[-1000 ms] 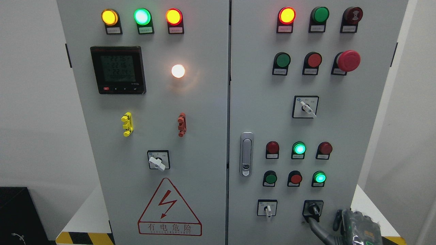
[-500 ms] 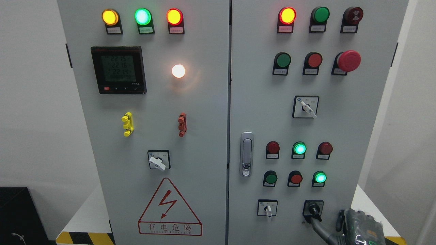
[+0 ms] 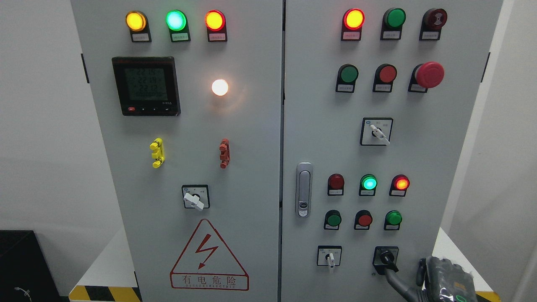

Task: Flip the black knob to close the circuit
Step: 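Release the black knob and pull the right hand back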

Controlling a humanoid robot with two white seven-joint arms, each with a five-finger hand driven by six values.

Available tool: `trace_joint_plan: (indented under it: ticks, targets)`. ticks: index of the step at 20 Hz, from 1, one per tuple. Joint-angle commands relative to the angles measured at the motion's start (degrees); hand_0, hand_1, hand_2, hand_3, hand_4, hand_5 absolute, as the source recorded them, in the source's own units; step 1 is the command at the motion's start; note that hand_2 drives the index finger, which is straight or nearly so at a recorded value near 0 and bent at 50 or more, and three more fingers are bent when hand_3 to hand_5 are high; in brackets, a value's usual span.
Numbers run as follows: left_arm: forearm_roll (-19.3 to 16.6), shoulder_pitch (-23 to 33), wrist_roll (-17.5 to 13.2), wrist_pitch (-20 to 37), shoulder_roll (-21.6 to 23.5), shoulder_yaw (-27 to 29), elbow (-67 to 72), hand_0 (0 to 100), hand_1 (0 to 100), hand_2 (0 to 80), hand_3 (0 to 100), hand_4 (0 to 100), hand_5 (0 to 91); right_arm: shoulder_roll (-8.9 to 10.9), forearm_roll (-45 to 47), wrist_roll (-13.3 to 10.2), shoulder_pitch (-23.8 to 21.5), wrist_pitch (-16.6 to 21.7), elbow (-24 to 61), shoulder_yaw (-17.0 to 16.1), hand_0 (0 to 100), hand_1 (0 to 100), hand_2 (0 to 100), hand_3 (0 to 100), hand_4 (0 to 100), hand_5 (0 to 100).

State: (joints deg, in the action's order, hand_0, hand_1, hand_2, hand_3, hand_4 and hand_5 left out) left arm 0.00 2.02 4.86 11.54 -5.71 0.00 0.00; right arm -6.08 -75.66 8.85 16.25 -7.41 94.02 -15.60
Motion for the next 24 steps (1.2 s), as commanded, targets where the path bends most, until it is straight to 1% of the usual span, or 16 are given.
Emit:
trace_joint_plan:
  ticks: [1, 13, 19, 24]
  targets:
    - [-1.23, 0.00, -0.02, -0.03, 0.00, -1.14, 1.23, 0, 0, 0.0, 0, 0, 0.0, 0.19, 0.08, -0.15, 0.53, -0.06, 0.11, -0.31, 0, 16, 73, 91, 72, 73]
    - [-1.23, 0.00, -0.02, -0.03, 0.00, -1.14, 1.23, 0, 0, 0.0, 0, 0, 0.0, 0.10, 0.25, -0.06, 0.10, 0.46, 0.55, -0.14, 0, 15, 73, 91, 72, 73]
    - [-1.23, 0.00, -0.02, -0.03, 0.00, -1.14, 1.32, 0, 0, 0.0, 0, 0, 0.0, -0.16, 0.16, -0.15, -1.04, 0.47, 1.33, 0.65, 0, 15, 73, 91, 72, 73]
    - [-1.23, 0.00, -0.02, -0.03, 0.00, -1.14, 1.23, 0, 0, 0.0, 0, 0, 0.0, -0.16, 0.16, -0.24, -2.80, 0.38, 2.30, 2.41, 0, 15, 73, 91, 72, 73]
